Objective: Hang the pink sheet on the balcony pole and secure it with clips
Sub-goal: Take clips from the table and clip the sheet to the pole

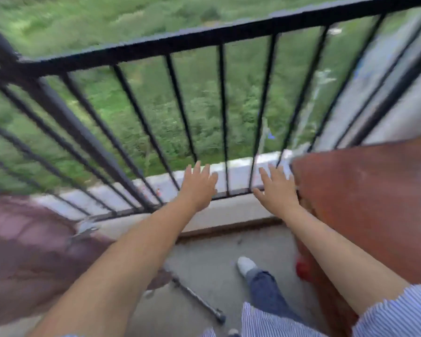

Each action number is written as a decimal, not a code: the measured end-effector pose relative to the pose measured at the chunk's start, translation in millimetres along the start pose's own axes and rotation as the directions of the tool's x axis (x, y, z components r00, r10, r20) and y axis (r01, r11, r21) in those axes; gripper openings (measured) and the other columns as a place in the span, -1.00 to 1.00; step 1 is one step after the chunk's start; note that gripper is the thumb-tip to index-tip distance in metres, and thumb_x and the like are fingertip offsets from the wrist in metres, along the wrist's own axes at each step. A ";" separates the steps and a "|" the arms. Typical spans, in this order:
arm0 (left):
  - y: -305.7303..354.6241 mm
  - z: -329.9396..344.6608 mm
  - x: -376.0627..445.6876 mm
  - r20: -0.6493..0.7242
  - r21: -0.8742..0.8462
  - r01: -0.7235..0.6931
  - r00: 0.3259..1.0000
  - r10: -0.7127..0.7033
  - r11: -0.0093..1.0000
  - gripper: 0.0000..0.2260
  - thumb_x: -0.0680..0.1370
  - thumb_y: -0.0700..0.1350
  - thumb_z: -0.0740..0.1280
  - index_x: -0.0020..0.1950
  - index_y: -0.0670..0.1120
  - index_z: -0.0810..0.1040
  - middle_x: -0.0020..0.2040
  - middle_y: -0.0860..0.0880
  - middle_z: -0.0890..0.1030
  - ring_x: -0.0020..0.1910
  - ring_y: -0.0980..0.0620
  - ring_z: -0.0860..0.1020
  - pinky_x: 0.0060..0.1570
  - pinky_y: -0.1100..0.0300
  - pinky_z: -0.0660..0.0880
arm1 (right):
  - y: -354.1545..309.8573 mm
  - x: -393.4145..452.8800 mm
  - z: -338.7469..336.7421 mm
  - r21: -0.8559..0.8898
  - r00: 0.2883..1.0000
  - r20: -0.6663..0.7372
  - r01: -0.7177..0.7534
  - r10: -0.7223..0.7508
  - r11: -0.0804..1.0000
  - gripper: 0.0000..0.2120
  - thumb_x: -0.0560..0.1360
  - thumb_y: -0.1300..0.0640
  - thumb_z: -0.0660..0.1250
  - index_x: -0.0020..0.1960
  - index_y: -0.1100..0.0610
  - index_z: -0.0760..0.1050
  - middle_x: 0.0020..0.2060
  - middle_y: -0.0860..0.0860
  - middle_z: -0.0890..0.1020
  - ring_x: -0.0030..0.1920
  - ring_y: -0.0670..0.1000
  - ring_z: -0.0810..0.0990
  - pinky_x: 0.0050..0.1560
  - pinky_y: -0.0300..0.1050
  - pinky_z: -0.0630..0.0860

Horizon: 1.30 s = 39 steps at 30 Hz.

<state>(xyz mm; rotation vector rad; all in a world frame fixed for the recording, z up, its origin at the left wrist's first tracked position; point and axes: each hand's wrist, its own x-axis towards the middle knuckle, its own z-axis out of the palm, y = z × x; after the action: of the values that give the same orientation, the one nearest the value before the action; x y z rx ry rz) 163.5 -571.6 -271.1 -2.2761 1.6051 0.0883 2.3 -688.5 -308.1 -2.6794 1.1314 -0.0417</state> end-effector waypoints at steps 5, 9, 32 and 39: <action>150.9 -41.7 13.9 -0.179 0.079 -0.384 0.902 0.392 0.920 -0.58 0.30 0.06 0.47 0.06 -0.12 0.55 0.10 -0.22 0.59 0.13 -0.25 0.53 0.05 -0.04 0.51 | 128.3 -152.9 -31.0 -0.031 0.850 -0.034 -0.527 0.526 0.849 -0.41 0.50 -0.15 0.06 0.43 0.10 0.04 0.47 0.13 0.03 0.46 0.14 -0.07 0.42 0.17 -0.05; 291.7 -67.2 -15.9 -0.171 0.043 -0.689 0.708 0.685 0.724 -0.51 0.54 0.04 0.17 0.41 -0.10 0.18 0.46 -0.18 0.21 0.45 -0.22 0.13 0.40 -0.14 0.08 | 192.1 -300.2 -43.1 0.019 0.565 -0.054 -0.824 0.823 0.567 -0.42 0.51 -0.15 0.07 0.42 0.10 0.05 0.47 0.13 0.04 0.46 0.14 -0.06 0.43 0.15 -0.05; 680.1 -75.8 -136.6 0.035 0.219 -0.933 0.300 0.953 0.286 -0.46 0.55 0.15 0.09 0.45 -0.06 0.08 0.50 -0.11 0.13 0.49 -0.15 0.04 0.44 -0.08 0.06 | 334.2 -653.1 20.0 0.291 -0.439 0.239 -0.819 0.866 -0.495 -0.62 0.48 -0.01 0.22 0.18 0.21 0.34 0.11 0.18 0.43 0.10 0.21 0.49 0.01 0.02 0.46; 679.0 -83.5 -32.2 -0.042 0.022 -0.821 0.570 0.821 0.571 -0.54 0.52 0.13 0.18 0.31 -0.11 0.28 0.32 -0.13 0.38 0.34 -0.15 0.30 0.25 -0.03 0.31 | 383.0 -559.0 11.2 0.416 -0.188 0.052 -0.889 0.981 -0.193 -0.69 0.43 0.15 0.29 0.14 0.22 0.41 0.05 0.16 0.55 0.10 0.21 0.46 0.06 0.02 0.42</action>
<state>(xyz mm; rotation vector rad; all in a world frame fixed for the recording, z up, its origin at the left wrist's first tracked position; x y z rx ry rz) -487.0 -769.3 -353.6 -1.3097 2.5558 0.2624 -657.8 -547.5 -369.0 -0.7196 2.6912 -0.3314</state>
